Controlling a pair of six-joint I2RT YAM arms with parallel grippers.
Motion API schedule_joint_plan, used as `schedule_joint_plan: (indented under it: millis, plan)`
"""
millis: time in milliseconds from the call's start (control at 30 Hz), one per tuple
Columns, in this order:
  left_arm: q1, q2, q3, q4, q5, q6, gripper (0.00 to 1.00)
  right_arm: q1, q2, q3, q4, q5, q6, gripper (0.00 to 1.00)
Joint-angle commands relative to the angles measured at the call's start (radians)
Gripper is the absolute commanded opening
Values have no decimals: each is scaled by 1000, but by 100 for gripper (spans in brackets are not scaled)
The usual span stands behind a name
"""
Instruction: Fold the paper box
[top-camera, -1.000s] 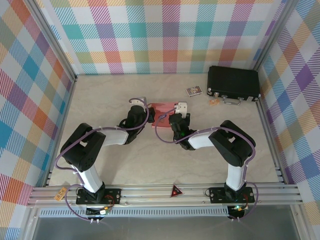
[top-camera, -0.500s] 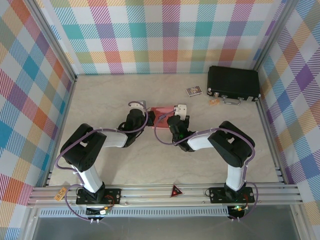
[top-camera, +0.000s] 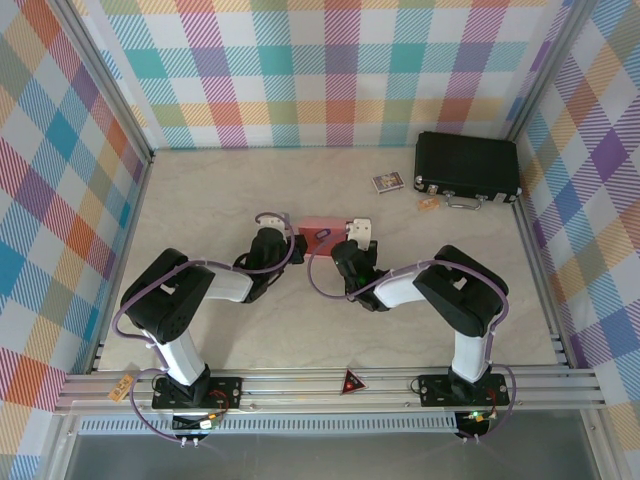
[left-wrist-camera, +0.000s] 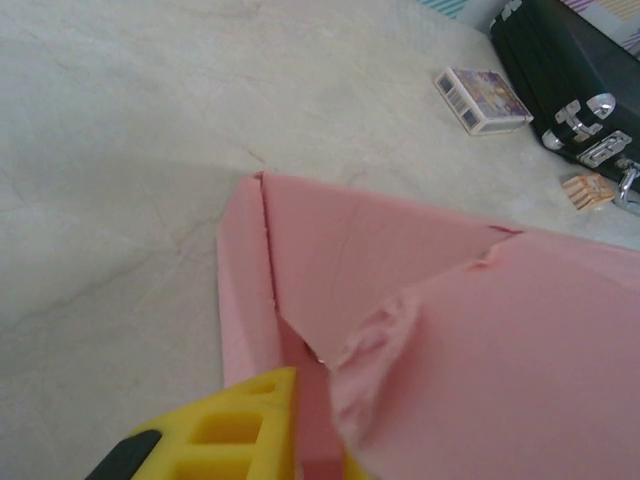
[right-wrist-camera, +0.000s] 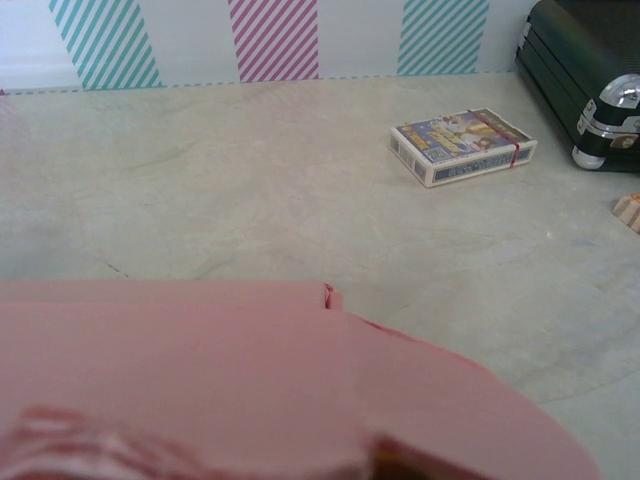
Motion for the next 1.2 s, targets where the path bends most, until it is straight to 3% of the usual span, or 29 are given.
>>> schedule_joint_plan:
  millis: [0, 367, 667, 867, 1033, 1167]
  plan:
    - [-10, -17, -26, 29, 4, -14, 18, 16, -29, -23, -65, 20, 49, 0]
    - [-13, -71, -73, 31, 2, -14, 20, 37, -26, -31, -126, 41, 66, 0]
    - [-13, -251, -148, -26, -5, 23, 31, 37, -30, -18, -164, 52, 74, 0]
    - [-13, -414, -219, -78, -51, 52, 31, 37, -32, -14, -182, 54, 81, 0]
    - [-13, -524, -195, -198, -92, 78, 32, 38, -33, -13, -187, 54, 86, 0]
    - [-13, -504, -66, -360, -120, 78, 32, 40, -35, -12, -194, 54, 88, 0]
